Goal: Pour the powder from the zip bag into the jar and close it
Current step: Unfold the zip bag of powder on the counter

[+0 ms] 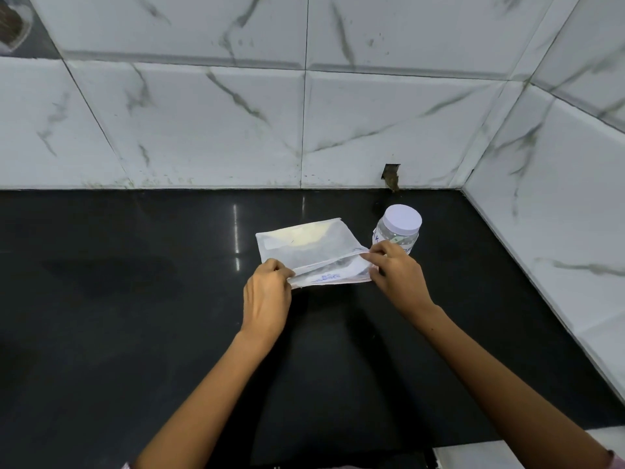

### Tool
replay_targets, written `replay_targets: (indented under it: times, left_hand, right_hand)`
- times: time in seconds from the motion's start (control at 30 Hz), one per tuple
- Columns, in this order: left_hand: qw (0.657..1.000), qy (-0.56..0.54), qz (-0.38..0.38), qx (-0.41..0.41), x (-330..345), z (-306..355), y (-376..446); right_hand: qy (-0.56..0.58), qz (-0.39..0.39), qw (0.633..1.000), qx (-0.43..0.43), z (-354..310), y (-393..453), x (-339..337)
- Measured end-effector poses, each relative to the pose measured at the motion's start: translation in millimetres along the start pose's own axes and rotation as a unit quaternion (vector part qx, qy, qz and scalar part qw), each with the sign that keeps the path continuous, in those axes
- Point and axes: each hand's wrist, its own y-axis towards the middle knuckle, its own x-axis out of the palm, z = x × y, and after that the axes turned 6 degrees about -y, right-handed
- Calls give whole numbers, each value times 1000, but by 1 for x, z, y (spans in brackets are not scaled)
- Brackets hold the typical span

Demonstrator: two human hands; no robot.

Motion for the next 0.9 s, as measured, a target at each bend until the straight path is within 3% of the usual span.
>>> replay_targets:
  times: [0.27,0.47,0.77,0.9]
  left_hand:
    - [998,51,-5,25,15,-1,-21]
    - [994,79,-51,63,31,-2,-36]
    - [996,17,-91,4,48,0,-38]
    - [996,-33,-79,0,62,20,-21]
  right_hand:
    - [-1,9,1000,-16,11,-17,5]
    - [45,-50,998,16,25,-29,24]
    - [148,-97,983,46,42,-34,22]
    - [162,-62,982,69,46,-25,10]
